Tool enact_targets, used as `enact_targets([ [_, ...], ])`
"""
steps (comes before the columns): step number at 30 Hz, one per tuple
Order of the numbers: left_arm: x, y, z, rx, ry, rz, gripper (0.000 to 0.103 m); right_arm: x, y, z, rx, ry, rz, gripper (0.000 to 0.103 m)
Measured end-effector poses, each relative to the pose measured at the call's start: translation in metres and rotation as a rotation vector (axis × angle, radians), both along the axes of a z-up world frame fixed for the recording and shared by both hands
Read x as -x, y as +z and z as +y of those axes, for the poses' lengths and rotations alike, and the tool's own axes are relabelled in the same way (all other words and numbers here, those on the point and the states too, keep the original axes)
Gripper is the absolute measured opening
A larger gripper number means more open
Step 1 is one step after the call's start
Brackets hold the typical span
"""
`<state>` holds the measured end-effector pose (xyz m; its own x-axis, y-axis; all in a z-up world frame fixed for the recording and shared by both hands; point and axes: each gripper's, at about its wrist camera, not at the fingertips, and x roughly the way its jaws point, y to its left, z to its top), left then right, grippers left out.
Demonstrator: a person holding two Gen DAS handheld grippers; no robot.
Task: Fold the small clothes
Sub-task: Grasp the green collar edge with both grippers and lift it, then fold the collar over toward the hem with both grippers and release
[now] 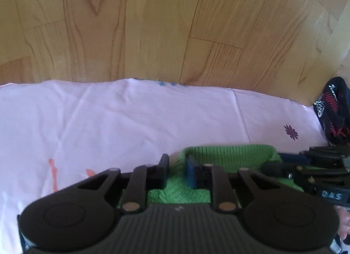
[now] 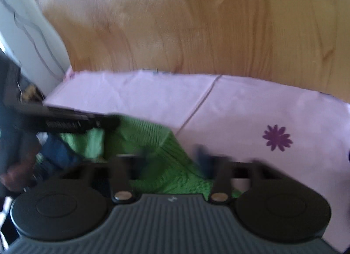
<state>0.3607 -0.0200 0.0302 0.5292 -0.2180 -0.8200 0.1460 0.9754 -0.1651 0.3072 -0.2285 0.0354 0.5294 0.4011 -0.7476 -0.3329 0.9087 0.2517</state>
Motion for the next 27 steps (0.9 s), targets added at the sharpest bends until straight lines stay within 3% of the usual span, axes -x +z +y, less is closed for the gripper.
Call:
enact_targets([
  [4,0.012,0.014,-0.003,-0.012,-0.005,-0.040,0.009,0.017,0.017,-0.001,-0.003,-0.014,-0.042,0.016],
  [9,0.056,0.056,-0.005,-0.009,-0.020,-0.144,0.009,0.060,0.056,0.006,0.012,0.005,-0.144,0.016],
  [16,0.165,0.104,0.005,0.018,-0.069,-0.283,0.009,0.147,0.095,0.025,0.016,0.052,-0.295,0.016],
  [21,0.248,0.105,0.016,0.049,-0.117,-0.342,0.009,0.222,0.099,0.034,0.026,0.103,-0.389,0.016],
  [27,0.318,0.079,0.023,0.060,-0.136,-0.323,0.009,0.290,0.073,0.044,0.056,0.134,-0.398,0.016],
])
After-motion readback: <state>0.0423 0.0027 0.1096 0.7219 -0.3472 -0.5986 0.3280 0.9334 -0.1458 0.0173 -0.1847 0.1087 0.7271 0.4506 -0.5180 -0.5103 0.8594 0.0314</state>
